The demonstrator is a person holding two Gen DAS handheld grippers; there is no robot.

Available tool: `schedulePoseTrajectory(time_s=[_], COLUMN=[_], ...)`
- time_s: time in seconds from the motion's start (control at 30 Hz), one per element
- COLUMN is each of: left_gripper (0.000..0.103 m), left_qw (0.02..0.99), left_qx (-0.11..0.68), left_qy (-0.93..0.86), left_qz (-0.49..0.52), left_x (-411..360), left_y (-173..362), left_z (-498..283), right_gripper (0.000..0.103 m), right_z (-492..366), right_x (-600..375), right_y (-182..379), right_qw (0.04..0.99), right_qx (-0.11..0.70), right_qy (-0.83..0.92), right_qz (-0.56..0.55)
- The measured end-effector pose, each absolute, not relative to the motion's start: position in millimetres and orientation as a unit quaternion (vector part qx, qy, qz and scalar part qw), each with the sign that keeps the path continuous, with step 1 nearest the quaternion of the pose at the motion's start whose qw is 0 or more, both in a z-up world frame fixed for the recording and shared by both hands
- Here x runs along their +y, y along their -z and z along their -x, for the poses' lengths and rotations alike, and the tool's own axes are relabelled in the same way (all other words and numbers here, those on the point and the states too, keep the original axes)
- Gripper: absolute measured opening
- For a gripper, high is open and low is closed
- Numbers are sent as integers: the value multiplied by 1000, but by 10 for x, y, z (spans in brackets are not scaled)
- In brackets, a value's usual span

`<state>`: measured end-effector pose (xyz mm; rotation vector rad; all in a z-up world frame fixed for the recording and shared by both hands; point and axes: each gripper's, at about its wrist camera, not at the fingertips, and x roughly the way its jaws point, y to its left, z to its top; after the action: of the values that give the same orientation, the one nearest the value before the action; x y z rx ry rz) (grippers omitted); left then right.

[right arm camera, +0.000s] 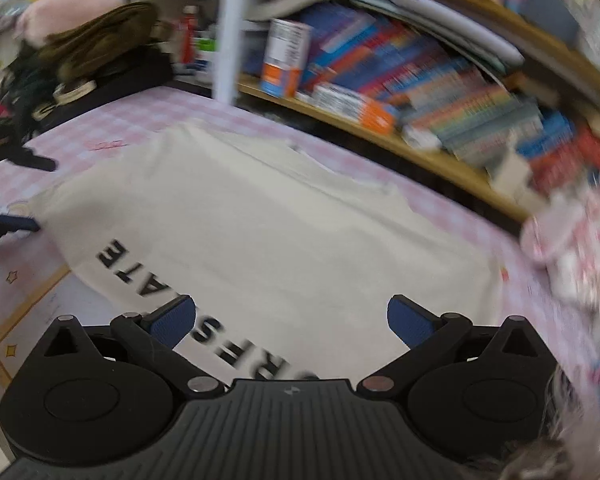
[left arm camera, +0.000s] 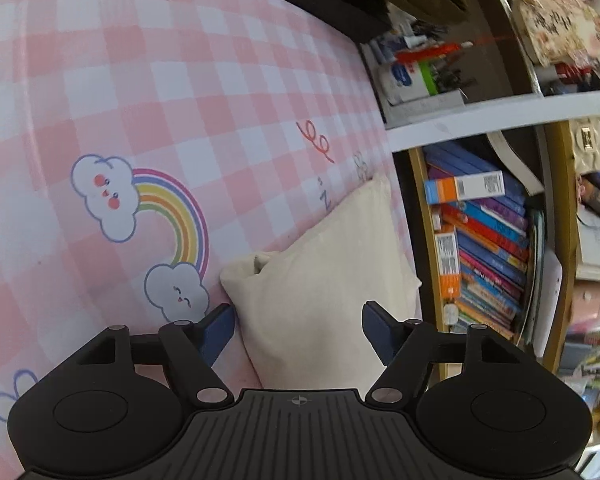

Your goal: Fold clothes

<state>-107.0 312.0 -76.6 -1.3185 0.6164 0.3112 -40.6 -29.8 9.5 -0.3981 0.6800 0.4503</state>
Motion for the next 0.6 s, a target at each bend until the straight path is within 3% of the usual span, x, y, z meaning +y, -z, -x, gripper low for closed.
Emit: schedulePoseTrajectory(time_s=[0.1, 0.27, 0.33, 0.47, 0.6], left_gripper=[39, 26, 10, 4, 4], left_qw=[716, 671, 659, 668, 714], left_qx=[293, 290, 296, 316, 331], left_qy=[-138, -122, -117, -83, -14], left_qz=[619, 671, 681, 669, 617], left_x=[3201, 3332, 3365, 3435, 3460], left_y=[827, 1005, 1073, 1075, 839], left_z=[1066, 1112, 1130, 1078, 966], right_gripper=[103, 103, 103, 100, 78], right_z=[488, 606, 645, 717, 788], right_x=[40, 666, 914, 1442, 1914], right_y=[-67, -12, 18, 116, 269], right_qw=[893, 871, 858, 834, 812], right_qx=[309, 308, 311, 305, 301], right_qy=[-233, -270, -293, -331, -352], right_qz=[229, 271, 284, 319, 355])
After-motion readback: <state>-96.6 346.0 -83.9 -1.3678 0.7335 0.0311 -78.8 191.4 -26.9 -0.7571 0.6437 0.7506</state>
